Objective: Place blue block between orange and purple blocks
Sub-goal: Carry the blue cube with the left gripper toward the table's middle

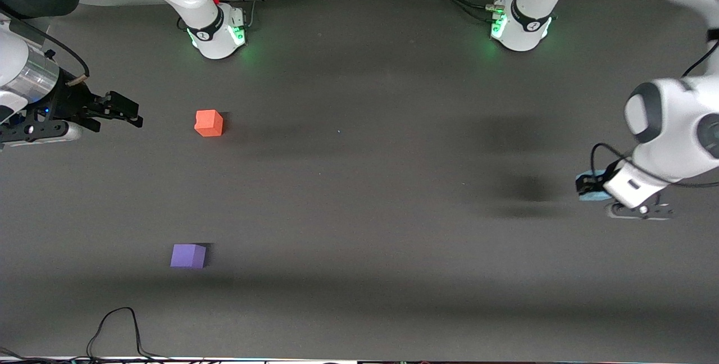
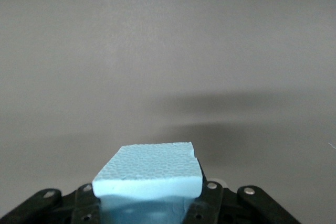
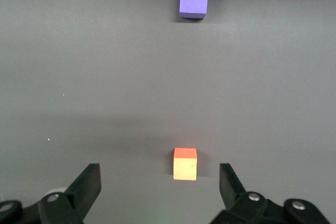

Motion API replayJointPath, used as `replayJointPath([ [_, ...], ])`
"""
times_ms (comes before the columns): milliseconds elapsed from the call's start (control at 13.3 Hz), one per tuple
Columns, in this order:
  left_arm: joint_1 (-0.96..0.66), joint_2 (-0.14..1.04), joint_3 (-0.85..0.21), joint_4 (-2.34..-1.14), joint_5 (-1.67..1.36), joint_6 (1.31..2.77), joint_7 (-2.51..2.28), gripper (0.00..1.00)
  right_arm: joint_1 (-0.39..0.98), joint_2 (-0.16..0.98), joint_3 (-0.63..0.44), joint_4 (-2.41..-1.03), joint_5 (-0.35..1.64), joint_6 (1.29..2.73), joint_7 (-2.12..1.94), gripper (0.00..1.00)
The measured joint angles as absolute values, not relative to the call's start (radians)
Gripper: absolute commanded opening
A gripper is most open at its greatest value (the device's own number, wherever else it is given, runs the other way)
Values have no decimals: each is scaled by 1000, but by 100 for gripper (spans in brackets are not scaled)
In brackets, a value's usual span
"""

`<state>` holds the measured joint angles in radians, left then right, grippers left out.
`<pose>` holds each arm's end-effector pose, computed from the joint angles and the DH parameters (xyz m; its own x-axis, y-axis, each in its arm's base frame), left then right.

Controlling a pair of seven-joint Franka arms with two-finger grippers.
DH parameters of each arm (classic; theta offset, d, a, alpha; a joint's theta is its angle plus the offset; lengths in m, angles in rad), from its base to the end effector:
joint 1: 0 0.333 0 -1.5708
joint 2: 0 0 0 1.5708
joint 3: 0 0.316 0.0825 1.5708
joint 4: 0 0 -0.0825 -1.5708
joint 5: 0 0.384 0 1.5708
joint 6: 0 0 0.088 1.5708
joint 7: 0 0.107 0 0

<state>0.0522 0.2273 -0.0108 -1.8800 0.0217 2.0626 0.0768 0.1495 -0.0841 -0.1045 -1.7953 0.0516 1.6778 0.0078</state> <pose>0.6064 0.0266 0.3861 0.9979 -0.0455 -0.0459 -0.0461 -0.9989 -0.0127 0.5313 0.0270 0.5728 0.9989 0.0323 -0.0345 0.0302 -0.9978 -0.0596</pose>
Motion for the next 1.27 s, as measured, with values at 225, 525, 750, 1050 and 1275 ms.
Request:
replayJointPath([
  [225, 4, 185, -36, -1734, 19, 1807, -18, 32, 149, -84, -105, -1794, 52, 1678, 8, 100],
  [525, -179, 202, -98, -1603, 14, 1702, -349, 32, 149, -83, -106, -1794, 52, 1677, 8, 100],
  [750, -346, 290, -162, -1503, 16, 1702, -642, 31, 149, -83, -107, -1794, 52, 1677, 8, 100],
  [1050, -571, 474, -173, -1310, 31, 1710, -904, 31, 150, -82, -107, -1793, 52, 1677, 8, 100],
  [1275, -660, 614, -172, -1237, 40, 1841, -973, 31, 150, -82, -107, -1790, 52, 1677, 8, 100],
])
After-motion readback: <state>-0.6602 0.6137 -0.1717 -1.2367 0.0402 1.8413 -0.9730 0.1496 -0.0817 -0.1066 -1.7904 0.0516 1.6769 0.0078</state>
